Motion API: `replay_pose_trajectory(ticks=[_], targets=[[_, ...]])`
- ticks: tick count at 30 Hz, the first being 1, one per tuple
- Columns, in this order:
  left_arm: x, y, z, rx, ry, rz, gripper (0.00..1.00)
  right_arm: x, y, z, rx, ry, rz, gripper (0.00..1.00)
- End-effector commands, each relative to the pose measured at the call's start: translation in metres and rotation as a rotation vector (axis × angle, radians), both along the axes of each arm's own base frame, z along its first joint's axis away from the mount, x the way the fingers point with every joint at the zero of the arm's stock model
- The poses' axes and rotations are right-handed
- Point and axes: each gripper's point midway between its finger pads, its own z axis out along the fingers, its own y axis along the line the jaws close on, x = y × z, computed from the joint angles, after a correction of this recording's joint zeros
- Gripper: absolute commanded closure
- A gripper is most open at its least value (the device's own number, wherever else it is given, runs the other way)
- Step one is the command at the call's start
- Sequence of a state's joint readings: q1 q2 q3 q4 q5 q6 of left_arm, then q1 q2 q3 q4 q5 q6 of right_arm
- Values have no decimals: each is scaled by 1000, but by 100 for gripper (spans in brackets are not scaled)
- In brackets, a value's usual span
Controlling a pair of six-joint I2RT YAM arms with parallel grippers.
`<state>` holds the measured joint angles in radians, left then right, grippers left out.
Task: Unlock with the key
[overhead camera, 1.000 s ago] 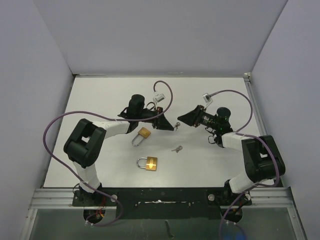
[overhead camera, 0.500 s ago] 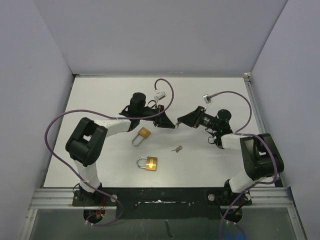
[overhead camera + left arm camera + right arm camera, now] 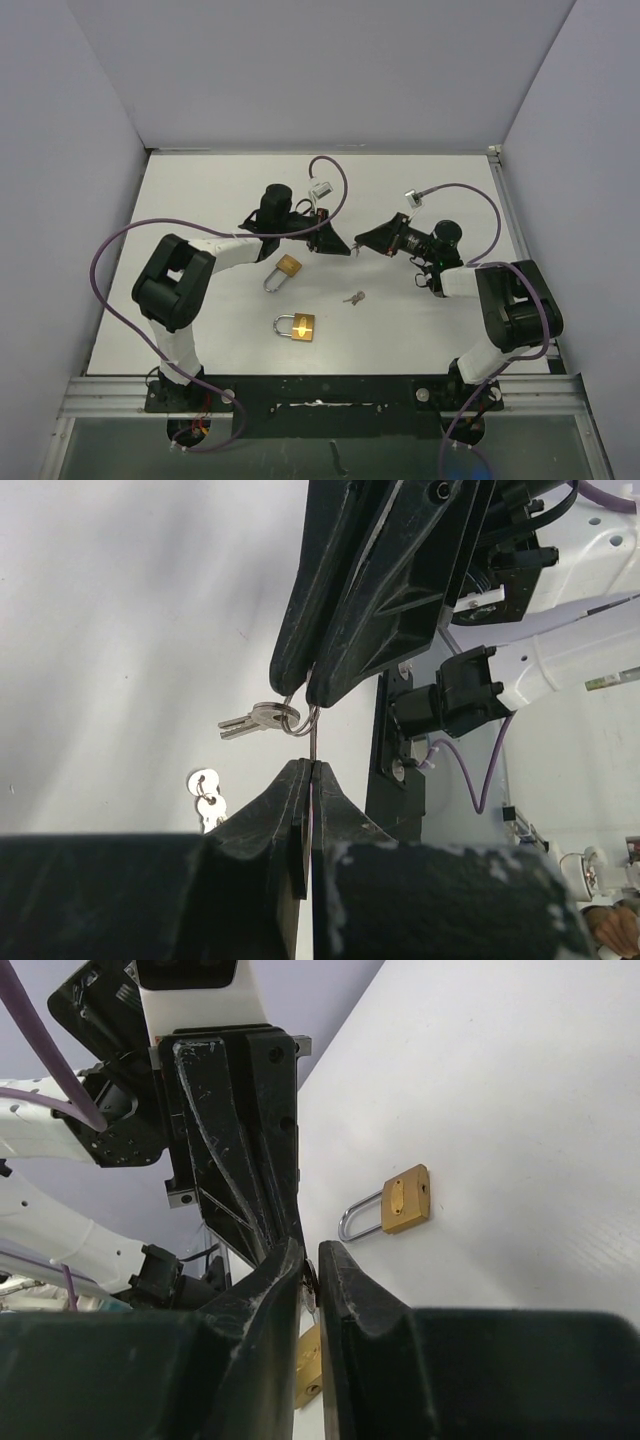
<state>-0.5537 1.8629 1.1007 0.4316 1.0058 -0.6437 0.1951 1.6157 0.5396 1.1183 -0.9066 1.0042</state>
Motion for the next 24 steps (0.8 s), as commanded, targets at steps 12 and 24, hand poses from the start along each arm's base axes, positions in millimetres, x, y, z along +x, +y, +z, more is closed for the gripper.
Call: replay_pose_trajectory(ticks=[12, 24], targets=[[23, 8, 17, -14, -98, 113, 2, 5, -7, 16, 50, -54, -14, 100], [49, 72, 22, 96, -246, 546, 2, 23, -26, -1, 3, 64, -143, 100]])
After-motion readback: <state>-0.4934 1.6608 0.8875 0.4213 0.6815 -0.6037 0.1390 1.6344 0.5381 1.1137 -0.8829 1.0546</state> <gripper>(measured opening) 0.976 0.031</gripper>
